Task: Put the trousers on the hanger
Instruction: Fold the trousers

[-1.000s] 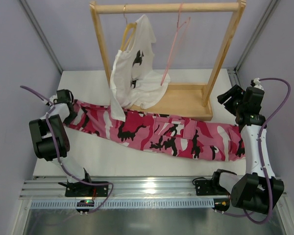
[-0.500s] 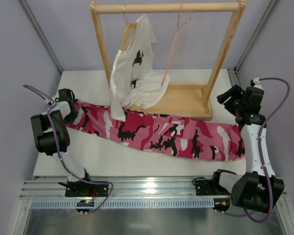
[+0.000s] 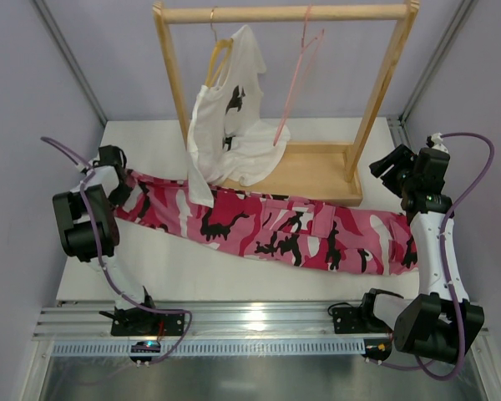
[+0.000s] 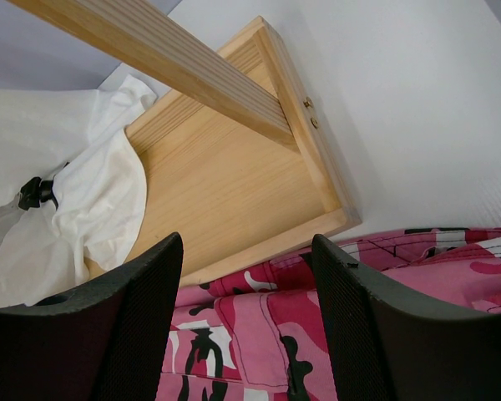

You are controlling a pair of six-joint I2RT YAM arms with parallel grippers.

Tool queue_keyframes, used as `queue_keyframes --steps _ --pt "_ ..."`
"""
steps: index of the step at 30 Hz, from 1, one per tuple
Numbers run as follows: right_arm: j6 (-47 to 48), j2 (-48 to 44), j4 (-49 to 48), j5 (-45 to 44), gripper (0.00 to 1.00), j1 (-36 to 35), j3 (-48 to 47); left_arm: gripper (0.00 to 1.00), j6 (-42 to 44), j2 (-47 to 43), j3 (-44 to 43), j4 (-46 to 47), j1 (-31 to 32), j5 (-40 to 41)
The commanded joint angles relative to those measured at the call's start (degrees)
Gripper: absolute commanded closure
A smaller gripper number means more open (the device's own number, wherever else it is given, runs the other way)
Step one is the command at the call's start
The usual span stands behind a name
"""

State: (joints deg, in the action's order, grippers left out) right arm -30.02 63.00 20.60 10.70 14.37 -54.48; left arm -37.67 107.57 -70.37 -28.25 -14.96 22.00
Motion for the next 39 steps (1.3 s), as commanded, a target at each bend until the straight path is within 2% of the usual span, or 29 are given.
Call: queue_keyframes --steps 1,4,9,10,11,12,16,20,25,29,33,36,39 --pt "0.8 -0.3 -2.5 0.7 0.34 -0.2 -1.8 1.0 2.4 -1.0 -5.7 -6.9 0.7 6.8" --pt "0.7 -0.8 -2.8 0.6 0.34 -0.1 -1.2 1.0 2.4 -2.0 -5.9 -9.7 0.7 7.9" --pt "1.0 -1.3 -2.6 0.6 0.34 -0.1 -1.2 0.99 1.6 -6.3 0.0 -5.6 0.7 7.1" --pt "1.0 -1.4 -2.4 0.7 0.34 -0.1 -1.3 0.97 1.6 -5.9 0.3 -4.9 0.6 6.1" --pt "1.0 -1.6 -2.1 0.8 0.34 -0.2 -1.4 0.88 1.5 -3.6 -0.5 -5.1 0.6 5.9" --pt "1.2 -1.7 -2.1 0.9 0.34 -0.1 -1.4 0.84 1.2 -2.3 -1.3 -5.9 0.5 5.9" --pt "1.5 -2.4 -1.6 1.0 0.34 -0.2 -1.8 0.87 -1.4 0.9 -2.1 -7.7 -0.1 3.6" --pt "1.9 -3.4 -0.9 0.2 0.34 -0.1 -1.7 0.57 -2.1 -2.4 0.5 -4.8 -0.8 2.9" --pt "1.9 -3.6 -0.9 0.3 0.34 -0.1 -1.7 0.48 -1.7 -3.9 1.0 -3.7 -3.7 -1.8" --pt "1.8 -3.4 -1.1 -0.1 0.34 -0.2 -1.6 0.46 -1.9 -5.0 3.0 -1.9 -4.9 -3.3" --pt "1.7 -3.6 -1.2 -0.2 0.34 -0.1 -1.8 0.49 -1.6 -1.6 1.6 -1.6 -5.1 -3.8" --pt "1.6 -3.5 -1.4 -0.2 0.34 -0.1 -1.7 0.55 -0.7 -0.4 0.6 -1.0 -5.1 -6.1" --pt "1.5 -3.4 -1.5 -0.2 0.34 -0.1 -1.3 0.71 1.5 1.5 -0.2 -1.2 -5.1 -7.9"
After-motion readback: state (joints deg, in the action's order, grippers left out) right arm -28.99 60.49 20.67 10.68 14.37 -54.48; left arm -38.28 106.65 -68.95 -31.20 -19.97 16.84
